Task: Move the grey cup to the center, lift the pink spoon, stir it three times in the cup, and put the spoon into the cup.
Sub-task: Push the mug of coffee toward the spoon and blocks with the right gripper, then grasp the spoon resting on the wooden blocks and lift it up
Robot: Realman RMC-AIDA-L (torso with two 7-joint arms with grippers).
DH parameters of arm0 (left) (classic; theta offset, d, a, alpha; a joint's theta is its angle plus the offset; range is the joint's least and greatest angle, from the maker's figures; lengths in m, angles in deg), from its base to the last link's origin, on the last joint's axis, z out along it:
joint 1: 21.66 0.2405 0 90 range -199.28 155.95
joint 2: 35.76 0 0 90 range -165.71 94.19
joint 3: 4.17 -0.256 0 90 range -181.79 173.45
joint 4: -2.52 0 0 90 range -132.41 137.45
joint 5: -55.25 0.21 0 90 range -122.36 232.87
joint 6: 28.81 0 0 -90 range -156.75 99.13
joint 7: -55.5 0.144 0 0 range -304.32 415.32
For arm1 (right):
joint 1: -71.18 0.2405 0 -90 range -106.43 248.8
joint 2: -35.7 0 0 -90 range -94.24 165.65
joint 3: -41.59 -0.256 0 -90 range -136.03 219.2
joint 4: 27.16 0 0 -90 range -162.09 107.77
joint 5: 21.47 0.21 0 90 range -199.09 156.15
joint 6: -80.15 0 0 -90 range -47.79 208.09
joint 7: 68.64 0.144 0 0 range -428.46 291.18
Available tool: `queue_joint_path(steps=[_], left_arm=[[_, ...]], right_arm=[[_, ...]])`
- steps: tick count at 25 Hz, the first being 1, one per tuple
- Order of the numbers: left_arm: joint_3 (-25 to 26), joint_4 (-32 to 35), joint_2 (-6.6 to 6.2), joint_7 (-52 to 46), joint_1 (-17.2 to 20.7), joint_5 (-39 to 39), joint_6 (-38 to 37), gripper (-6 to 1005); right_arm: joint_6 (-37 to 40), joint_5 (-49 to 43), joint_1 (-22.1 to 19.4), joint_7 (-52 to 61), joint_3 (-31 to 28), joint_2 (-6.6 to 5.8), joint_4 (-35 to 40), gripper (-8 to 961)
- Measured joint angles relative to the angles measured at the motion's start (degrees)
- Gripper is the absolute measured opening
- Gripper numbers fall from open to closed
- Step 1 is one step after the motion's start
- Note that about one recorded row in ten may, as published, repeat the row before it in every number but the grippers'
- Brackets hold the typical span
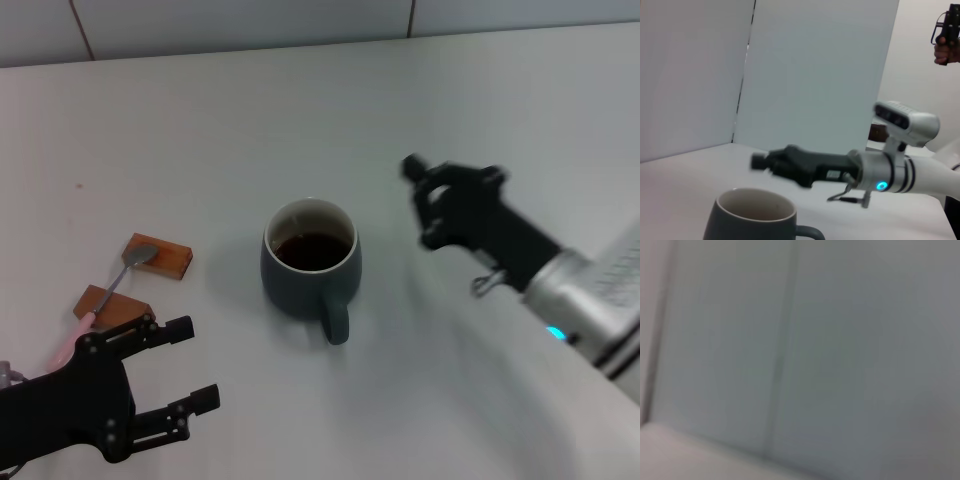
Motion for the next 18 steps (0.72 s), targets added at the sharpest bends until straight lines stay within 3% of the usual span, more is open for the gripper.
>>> queue_joint_path(steps=[4, 5, 9, 12, 18], left_arm=[[0.26, 0.0, 0.04, 0.47, 0.01, 0.0, 0.03, 780], [0.3, 0.0, 0.12, 0.68, 0.01, -0.01, 0.13, 780], [0.3, -0.05, 0.16, 0.7, -0.08, -0.03, 0.19, 780], [0.28, -0.09, 0.18, 0.71, -0.14, -0.09, 0.19, 780], [0.28, -0.09, 0.18, 0.74, -0.16, -0.11, 0.19, 780]], right_arm=[[13.85, -0.01, -5.45, 7.01, -3.02, -0.13, 5.88, 23], [20.61, -0.56, -7.28, 14.41, -2.41, -0.19, 10.65, 23], [27.6, -2.68, -8.75, 24.24, 0.68, -0.2, 18.29, 23], [30.85, -7.44, -9.61, 31.21, 7.07, -0.34, 25.84, 23], [29.52, -15.0, -10.03, 33.23, 12.41, -0.34, 30.08, 36]])
